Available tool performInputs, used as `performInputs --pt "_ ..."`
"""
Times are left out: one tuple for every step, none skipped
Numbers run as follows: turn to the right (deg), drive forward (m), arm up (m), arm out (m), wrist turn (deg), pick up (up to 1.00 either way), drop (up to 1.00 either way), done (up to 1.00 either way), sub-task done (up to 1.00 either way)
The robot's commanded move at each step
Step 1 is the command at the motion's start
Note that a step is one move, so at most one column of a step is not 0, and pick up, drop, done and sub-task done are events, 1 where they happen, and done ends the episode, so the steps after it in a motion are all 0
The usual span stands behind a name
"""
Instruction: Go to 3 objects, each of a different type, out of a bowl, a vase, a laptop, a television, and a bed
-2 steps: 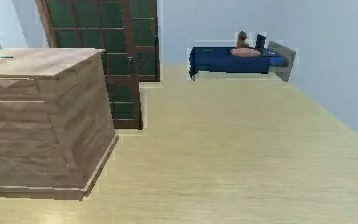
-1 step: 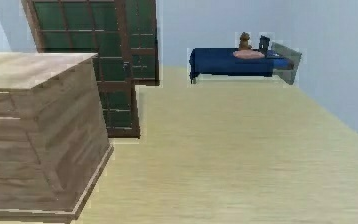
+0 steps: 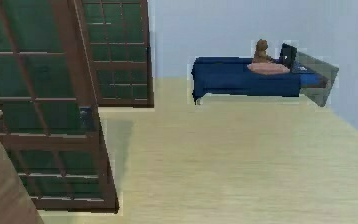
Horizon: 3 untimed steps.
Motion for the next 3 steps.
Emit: performInputs --pt "0.0 1.00 0.00 0.00 0.0 0.00 0.00 0.00 0.00" --pt "6.0 0.00 0.00 0.00 0.0 0.00 0.00 0.00 0.00" --pt "0.0 0.35 0.00 0.00 0.0 0.00 0.00 0.00 0.00"
